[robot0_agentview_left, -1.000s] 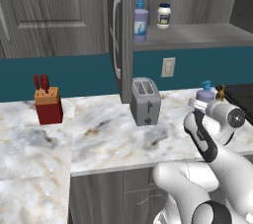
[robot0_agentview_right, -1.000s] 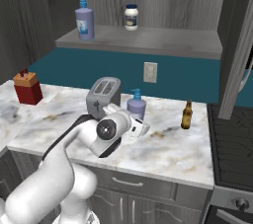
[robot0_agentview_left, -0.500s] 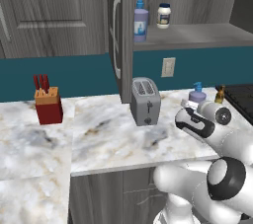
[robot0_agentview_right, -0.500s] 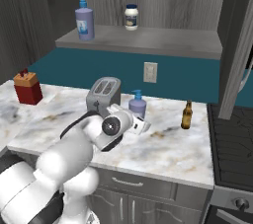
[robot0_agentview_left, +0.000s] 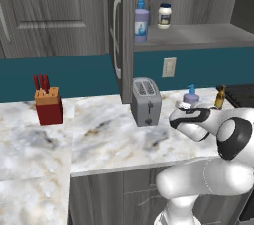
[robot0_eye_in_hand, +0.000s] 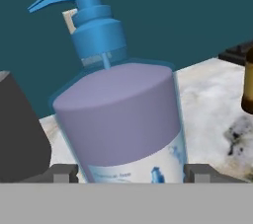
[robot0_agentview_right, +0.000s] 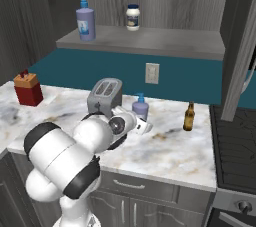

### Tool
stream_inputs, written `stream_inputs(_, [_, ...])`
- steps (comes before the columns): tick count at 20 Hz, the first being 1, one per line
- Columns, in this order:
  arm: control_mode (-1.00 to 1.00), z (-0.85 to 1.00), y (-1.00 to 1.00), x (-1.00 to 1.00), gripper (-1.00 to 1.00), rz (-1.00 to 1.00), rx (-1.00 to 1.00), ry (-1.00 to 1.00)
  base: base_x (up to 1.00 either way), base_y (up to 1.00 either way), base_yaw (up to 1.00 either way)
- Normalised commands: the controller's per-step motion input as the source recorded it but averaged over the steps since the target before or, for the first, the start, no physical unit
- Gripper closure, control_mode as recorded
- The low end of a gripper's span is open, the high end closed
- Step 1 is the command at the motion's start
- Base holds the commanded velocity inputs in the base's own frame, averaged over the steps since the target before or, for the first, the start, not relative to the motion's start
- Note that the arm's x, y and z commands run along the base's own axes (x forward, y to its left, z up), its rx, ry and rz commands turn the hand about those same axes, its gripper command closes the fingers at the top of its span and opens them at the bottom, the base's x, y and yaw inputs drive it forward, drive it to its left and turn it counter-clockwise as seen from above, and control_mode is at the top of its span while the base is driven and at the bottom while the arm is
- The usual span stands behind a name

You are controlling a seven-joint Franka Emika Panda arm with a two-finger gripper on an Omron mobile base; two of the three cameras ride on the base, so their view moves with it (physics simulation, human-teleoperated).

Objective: Pick the soap dispenser and soap dispenser from the cabinet and place them on the counter.

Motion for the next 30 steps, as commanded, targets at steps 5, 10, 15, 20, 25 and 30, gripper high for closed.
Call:
stream_inputs(5, [-1.0, -0.48, -0.07, 0.4, 1.0, 0.01, -0.01, -0.01, 0.0, 0.0, 0.0])
stream_inputs(10, [-1.0, -0.43, -0.09, 0.4, 1.0, 0.01, 0.0, -0.03, 0.0, 0.0, 0.0])
stream_inputs(15, [-1.0, -0.42, -0.11, 0.37, 1.0, 0.01, 0.0, -0.03, 0.0, 0.0, 0.0])
stream_inputs(20, [-1.0, -0.42, -0.16, 0.3, 1.0, 0.0, 0.0, -0.04, 0.0, 0.0, 0.0])
stream_inputs(25, [-1.0, -0.43, -0.19, 0.2, 1.0, 0.0, 0.01, -0.05, 0.0, 0.0, 0.0])
stream_inputs(30, [-1.0, -0.45, -0.16, 0.03, 1.0, 0.0, -0.02, -0.04, 0.0, 0.0, 0.0])
